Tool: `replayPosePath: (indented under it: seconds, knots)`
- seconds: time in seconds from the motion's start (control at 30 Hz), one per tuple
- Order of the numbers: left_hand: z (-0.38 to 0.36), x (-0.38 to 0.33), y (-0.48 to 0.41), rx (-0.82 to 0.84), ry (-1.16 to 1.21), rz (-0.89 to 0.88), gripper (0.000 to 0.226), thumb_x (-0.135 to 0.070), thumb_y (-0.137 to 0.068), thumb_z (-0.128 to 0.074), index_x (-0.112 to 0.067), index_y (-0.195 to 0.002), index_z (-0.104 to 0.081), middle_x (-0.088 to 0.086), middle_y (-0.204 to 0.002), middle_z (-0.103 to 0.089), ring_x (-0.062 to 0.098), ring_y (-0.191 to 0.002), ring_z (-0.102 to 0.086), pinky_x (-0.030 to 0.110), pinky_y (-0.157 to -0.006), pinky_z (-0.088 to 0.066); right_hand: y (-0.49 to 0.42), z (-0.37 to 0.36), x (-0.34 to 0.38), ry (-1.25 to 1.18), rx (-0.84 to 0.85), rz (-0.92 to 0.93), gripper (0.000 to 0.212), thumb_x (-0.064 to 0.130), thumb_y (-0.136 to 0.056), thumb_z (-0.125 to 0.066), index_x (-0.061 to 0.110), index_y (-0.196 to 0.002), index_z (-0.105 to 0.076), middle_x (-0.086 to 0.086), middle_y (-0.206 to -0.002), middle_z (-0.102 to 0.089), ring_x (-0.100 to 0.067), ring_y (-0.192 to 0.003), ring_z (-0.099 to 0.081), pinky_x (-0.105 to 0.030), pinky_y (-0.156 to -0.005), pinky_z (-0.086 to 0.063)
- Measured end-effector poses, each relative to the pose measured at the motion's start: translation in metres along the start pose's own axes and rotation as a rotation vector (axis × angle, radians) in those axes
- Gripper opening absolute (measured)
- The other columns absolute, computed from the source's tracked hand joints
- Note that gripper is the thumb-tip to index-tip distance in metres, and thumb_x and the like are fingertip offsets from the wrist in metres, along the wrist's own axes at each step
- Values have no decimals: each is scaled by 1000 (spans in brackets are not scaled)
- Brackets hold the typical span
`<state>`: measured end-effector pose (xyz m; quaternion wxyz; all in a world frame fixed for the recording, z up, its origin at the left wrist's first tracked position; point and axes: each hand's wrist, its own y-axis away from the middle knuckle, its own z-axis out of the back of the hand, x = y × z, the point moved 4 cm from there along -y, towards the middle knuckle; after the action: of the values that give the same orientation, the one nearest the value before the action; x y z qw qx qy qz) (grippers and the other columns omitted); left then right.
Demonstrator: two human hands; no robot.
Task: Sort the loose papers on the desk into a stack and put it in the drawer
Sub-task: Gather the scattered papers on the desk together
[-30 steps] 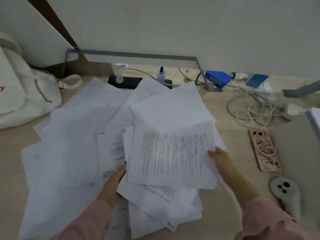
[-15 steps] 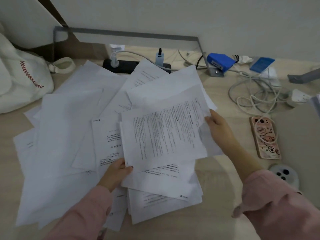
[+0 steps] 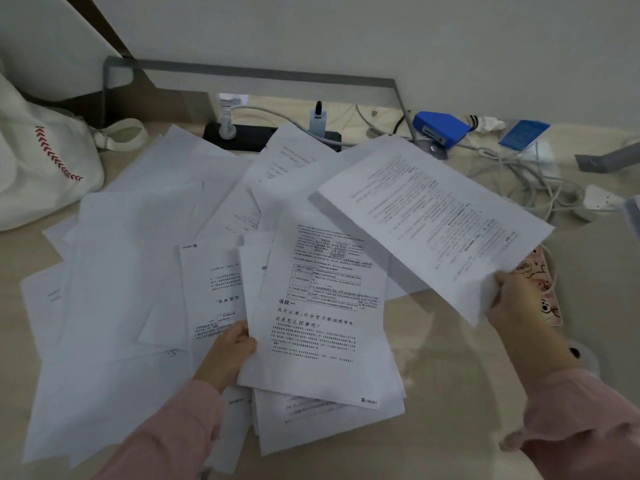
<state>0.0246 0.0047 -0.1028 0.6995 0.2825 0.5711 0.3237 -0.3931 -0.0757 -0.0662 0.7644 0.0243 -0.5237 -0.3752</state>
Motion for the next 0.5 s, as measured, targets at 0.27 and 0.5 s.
replayPosePath:
  seconds: [0.27,0.5]
  knots:
    - [-2,2,2,-38,88,16,22,-1,-88,-46,-17,-87,-61,6,-92,-64,23,-84,-58,32,-74,-45,19,-30,18,-230,328,-121,25,4,-97,-32,11,-112,-51,-2,-93,-60,-18,-81,-57,-31,-69,-45]
    - [0,4,3,-48,42,4,38,8,-81,-35,-15,-93,-64,6,-94,-64,25,-89,-58,36,-78,-46,20,-49,51,190,465,89,27,4,-93,-40,16,-89,-64,-9,-90,-65,-25,-80,-58,-33,-77,-46]
